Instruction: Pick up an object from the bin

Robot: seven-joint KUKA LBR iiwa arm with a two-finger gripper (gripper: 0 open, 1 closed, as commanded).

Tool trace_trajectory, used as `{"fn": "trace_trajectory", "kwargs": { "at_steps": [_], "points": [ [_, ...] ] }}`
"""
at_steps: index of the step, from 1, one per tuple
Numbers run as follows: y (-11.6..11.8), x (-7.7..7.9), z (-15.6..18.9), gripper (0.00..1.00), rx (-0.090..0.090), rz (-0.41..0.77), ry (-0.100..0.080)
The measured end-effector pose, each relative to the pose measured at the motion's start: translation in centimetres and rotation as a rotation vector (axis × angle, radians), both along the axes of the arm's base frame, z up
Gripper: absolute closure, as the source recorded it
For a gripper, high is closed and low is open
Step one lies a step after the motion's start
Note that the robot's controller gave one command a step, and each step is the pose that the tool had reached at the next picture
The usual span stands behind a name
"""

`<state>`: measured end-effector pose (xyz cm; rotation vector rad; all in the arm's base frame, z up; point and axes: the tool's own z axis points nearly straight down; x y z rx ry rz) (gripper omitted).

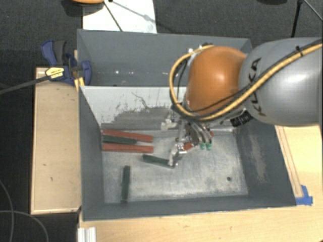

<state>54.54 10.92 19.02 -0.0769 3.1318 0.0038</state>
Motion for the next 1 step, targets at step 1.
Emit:
{"fn": "trace_trajectory", "kwargs": {
  "at_steps": [1],
  "points": [
    [-0.5,0.45,-6.86,0.0,-0.002,0.07,0.002]
  ]
}}
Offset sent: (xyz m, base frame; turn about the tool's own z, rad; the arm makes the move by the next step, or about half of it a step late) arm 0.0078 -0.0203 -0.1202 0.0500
